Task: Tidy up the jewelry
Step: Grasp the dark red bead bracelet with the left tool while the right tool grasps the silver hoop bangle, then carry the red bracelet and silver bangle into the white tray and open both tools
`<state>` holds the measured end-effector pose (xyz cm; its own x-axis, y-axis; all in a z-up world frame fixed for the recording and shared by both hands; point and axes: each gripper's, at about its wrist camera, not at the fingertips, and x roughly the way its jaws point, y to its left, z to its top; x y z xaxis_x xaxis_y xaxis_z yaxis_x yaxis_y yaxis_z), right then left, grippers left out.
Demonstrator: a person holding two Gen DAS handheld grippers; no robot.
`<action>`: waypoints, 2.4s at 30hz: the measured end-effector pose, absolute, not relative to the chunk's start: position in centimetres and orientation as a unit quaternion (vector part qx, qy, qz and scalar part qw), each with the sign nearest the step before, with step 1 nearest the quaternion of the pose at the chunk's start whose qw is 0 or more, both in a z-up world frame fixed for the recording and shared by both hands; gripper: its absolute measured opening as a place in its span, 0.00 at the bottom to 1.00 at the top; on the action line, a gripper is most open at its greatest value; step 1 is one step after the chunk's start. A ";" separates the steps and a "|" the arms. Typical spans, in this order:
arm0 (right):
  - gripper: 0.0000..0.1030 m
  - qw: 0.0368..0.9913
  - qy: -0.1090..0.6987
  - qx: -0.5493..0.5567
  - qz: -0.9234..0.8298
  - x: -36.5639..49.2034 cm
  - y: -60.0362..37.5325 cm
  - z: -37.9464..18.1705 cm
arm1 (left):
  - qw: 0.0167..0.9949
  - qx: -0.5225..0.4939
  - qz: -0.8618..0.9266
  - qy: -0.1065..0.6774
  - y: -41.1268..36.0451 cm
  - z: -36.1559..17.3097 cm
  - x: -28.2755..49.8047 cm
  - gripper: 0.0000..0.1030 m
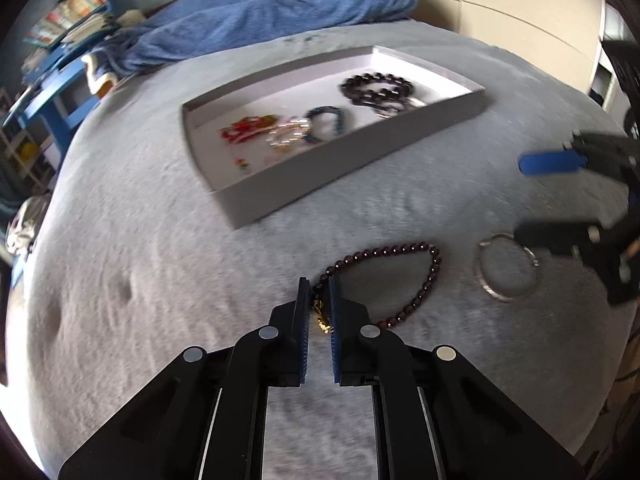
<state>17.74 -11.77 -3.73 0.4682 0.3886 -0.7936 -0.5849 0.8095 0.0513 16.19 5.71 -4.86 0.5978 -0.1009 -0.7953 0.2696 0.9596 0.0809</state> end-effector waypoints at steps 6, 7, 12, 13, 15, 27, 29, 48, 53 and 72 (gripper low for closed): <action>0.72 0.837 0.426 -0.132 0.316 16.3 -9.9 -4.4 | 0.894 0.070 -0.089 0.434 8.0 -4.3 15.8 0.10; 0.72 0.835 0.426 -0.137 0.320 16.1 -9.6 -4.5 | 0.894 0.067 -0.091 0.434 8.2 -4.3 15.7 0.10; 0.72 0.826 0.429 -0.168 0.325 15.3 -8.5 -5.7 | 0.892 0.070 -0.102 0.435 7.8 -4.4 15.6 0.18; 0.71 0.826 0.427 -0.172 0.325 15.2 -8.5 -5.8 | 0.892 0.071 -0.103 0.435 7.6 -4.4 15.6 0.21; 0.69 0.826 0.424 -0.176 0.327 15.1 -8.4 -5.9 | 0.890 0.073 -0.105 0.437 7.4 -4.6 15.8 0.24; 0.45 0.830 0.413 -0.175 0.331 15.4 -8.7 -5.4 | 0.887 0.074 -0.116 0.440 6.9 -5.1 16.2 0.07; 0.45 0.833 0.411 -0.171 0.328 15.5 -8.8 -5.1 | 0.890 0.079 -0.124 0.432 6.5 -4.7 15.8 0.07; 0.45 0.873 0.388 -0.101 0.278 19.7 -12.7 -1.5 | 0.926 0.037 -0.141 0.349 6.0 1.3 15.3 0.07; 0.45 0.877 0.385 -0.093 0.272 20.5 -13.0 -0.9 | 0.931 0.029 -0.140 0.334 5.8 2.3 15.5 0.07; 0.45 0.882 0.374 -0.100 0.268 25.9 -12.3 3.3 | 0.947 0.009 -0.116 0.300 5.0 7.0 20.9 0.07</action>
<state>25.86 -12.31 3.26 0.5768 0.3982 -0.7133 -0.5482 0.8360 0.0234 20.87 4.99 7.04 0.7928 -0.2150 -0.5703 0.2258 0.9727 -0.0528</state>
